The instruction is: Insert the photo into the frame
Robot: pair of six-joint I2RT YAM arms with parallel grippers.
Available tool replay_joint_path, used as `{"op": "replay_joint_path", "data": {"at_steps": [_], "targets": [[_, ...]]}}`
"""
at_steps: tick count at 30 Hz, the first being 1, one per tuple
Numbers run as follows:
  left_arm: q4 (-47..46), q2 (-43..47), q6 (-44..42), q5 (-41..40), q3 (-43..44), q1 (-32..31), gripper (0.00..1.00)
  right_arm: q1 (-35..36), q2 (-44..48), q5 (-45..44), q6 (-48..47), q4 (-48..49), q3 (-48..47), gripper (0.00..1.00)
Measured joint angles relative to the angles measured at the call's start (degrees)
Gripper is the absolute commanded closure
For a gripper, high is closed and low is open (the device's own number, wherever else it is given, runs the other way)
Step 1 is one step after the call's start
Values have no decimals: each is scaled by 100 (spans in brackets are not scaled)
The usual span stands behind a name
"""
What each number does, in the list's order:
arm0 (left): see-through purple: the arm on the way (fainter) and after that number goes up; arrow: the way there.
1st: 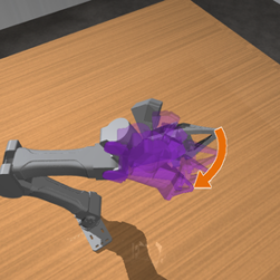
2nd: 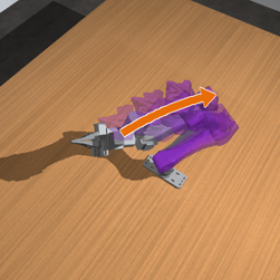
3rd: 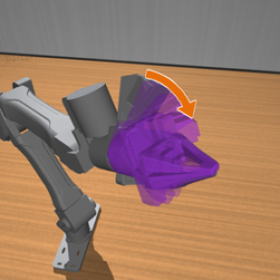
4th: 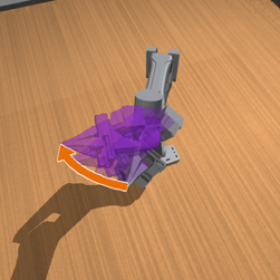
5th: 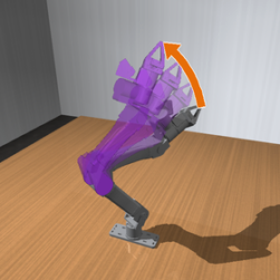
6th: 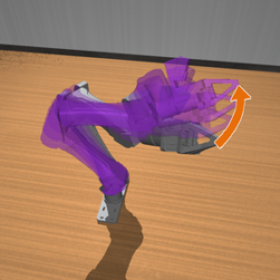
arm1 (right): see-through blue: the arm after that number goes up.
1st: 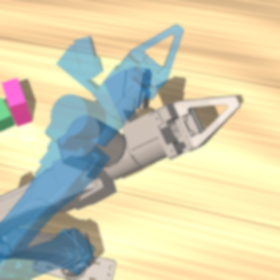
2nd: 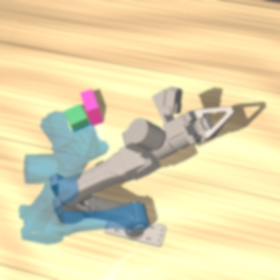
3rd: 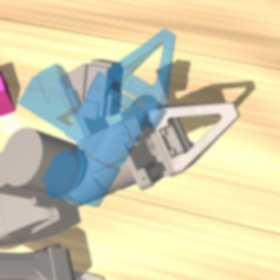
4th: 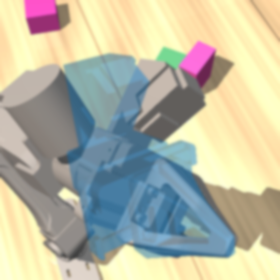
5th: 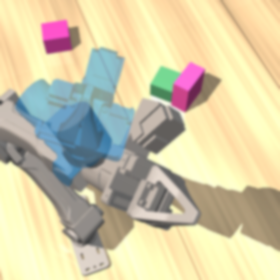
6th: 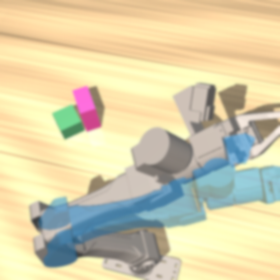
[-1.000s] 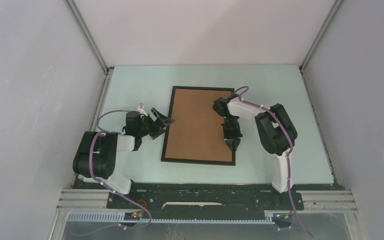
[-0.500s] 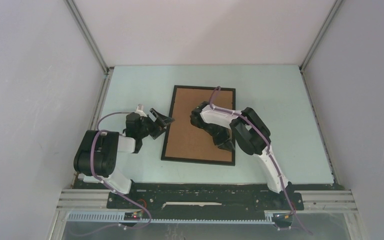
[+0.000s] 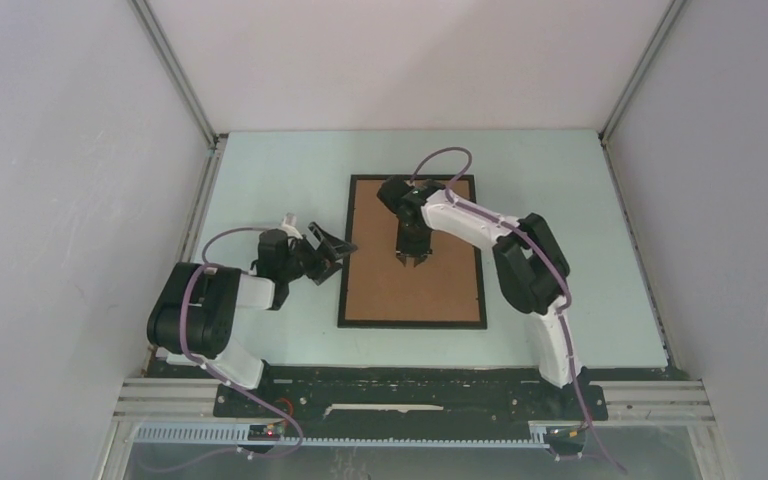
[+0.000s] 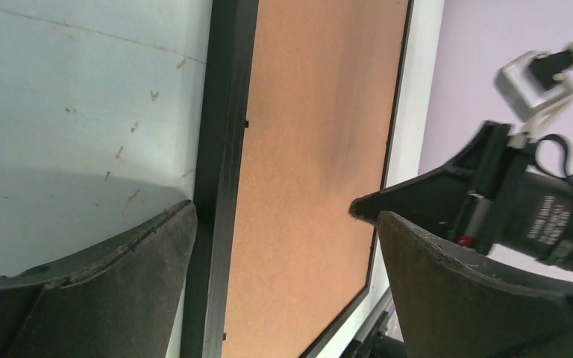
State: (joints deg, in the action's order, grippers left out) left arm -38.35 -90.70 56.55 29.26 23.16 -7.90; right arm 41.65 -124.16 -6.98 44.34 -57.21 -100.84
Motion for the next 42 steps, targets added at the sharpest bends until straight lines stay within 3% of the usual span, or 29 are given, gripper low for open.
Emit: {"op": "replay_joint_path", "data": {"at_steps": [3, 6, 9, 11, 15, 19, 27, 31, 39, 42], "targets": [[94, 9, -4, 118, 0, -22, 0, -127, 634, 111, -186, 417, 476, 61], [284, 103, -17, 177, 2, -11, 0, -501, 1897, 389, -476, 769, 1486, 42], [529, 243, -44, 227, 0, -7, 0, -1355, 3287, 719, -852, 1169, 2629, 32], [732, 363, -109, 256, -15, -7, 0, -1989, 3727, 874, -1132, 1405, 3187, 29], [1117, 531, -267, 297, -28, -9, 0, -2850, 3517, 1058, -1565, 1779, 3980, 27], [1309, 625, -389, 332, -28, -42, 0, -3016, 2892, 1298, -1812, 2028, 4273, 27], [1676, 981, -459, -17, -107, -629, 0, -2942, 2175, 2216, -2004, 2730, 3840, 27], [1764, 1390, -446, -472, -284, -1106, 0, -2852, 1762, 2162, -2142, 2874, 3305, 28], [2509, 2249, 31, -1174, -549, -3150, 0, -2472, 422, 2013, -2400, 3088, 1322, 28], [2920, 2505, 26, -1202, -533, -3534, 0, -2404, 382, 2175, -2339, 2776, 960, 27]]}}
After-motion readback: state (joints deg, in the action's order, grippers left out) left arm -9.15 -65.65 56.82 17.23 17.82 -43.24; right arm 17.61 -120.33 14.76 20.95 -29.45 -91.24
